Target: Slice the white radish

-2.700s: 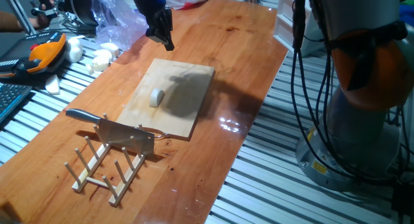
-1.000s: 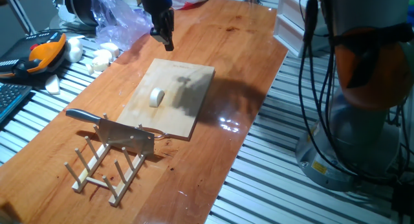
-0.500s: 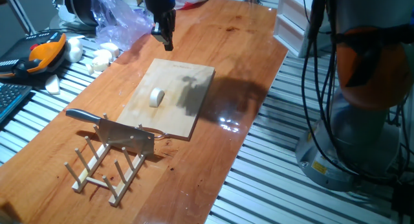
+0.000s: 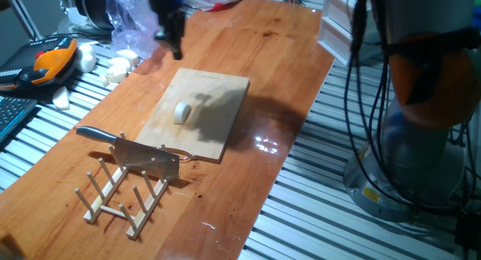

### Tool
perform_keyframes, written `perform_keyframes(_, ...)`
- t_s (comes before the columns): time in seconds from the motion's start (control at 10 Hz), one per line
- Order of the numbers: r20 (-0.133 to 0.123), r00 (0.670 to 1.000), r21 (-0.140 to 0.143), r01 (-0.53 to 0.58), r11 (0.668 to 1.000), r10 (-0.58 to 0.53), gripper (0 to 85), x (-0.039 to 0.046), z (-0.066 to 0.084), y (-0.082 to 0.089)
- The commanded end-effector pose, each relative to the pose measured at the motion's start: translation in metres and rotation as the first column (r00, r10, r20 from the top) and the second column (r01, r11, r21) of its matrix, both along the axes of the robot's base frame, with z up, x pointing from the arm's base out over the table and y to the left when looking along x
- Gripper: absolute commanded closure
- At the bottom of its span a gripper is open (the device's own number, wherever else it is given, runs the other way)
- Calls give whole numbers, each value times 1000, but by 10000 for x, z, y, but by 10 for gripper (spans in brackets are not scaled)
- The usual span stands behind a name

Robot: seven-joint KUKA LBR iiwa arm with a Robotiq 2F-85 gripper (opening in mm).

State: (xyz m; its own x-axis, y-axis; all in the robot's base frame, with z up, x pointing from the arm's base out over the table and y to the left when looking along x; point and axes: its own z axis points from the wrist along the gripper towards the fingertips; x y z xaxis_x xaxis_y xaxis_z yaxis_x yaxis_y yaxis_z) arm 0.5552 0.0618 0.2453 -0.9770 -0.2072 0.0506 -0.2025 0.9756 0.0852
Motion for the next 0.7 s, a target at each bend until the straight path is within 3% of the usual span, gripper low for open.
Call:
perform_keyframes(0.0, 4, 1000, 0, 2, 1000, -2, 850, 37, -65, 466)
perform_keyframes(0.2, -16, 999, 48, 51, 998, -50, 850, 150, -290, 809)
perform_keyframes(0.4, -47, 997, 51, 65, 997, -63, 850, 218, -484, 1134)
perform_keyframes(0.6, -68, 995, 75, 83, 994, -78, 850, 243, -630, 1330)
